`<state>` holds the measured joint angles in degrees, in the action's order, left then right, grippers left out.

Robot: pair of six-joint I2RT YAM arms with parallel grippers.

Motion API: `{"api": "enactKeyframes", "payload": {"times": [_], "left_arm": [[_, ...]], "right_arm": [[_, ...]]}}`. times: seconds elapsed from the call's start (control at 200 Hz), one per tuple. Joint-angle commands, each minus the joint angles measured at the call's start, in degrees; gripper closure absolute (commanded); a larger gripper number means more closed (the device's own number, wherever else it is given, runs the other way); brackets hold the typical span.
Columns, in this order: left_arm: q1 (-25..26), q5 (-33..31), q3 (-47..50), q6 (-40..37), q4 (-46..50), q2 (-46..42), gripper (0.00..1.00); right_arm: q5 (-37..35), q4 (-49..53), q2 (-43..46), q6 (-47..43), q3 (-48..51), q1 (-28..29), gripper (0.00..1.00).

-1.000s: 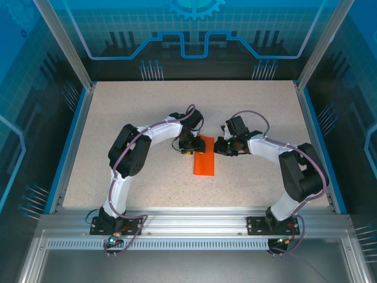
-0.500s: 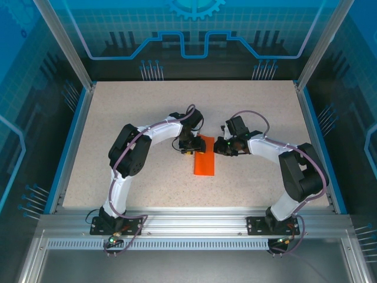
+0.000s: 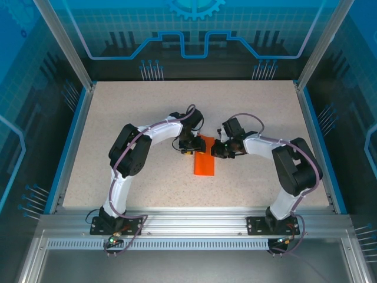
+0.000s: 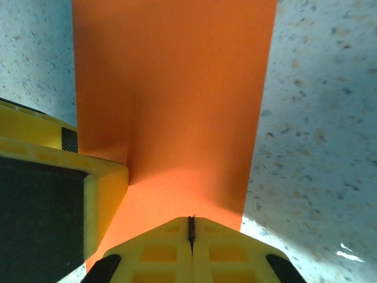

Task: Fold a paper plane with a square sheet of paper (fold left side to right side)
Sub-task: Hold the square sheet of paper at the center of the table.

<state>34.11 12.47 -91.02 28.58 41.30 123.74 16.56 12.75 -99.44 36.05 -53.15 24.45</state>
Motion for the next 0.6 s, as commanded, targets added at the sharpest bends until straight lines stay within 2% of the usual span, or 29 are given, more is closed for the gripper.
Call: {"api": "enactKeyframes", "payload": {"times": [0.0, 0.41, 0.595], "left_arm": [[0.9, 2.1, 1.4, 0.3, -2.5, 5.8, 0.45], [0.9, 1.9, 1.6, 0.2, -2.6, 5.3, 0.45], [0.6, -0.3, 2.4, -0.3, -2.5, 1.1, 0.44]], "right_arm": [[1.7, -0.1, -2.5, 0.3, -2.6, 1.0, 0.97], [-0.8, 5.0, -6.2, 0.2, -3.6, 1.2, 0.98], [-1.9, 7.5, -7.5, 0.1, -3.7, 1.2, 0.98]]}}
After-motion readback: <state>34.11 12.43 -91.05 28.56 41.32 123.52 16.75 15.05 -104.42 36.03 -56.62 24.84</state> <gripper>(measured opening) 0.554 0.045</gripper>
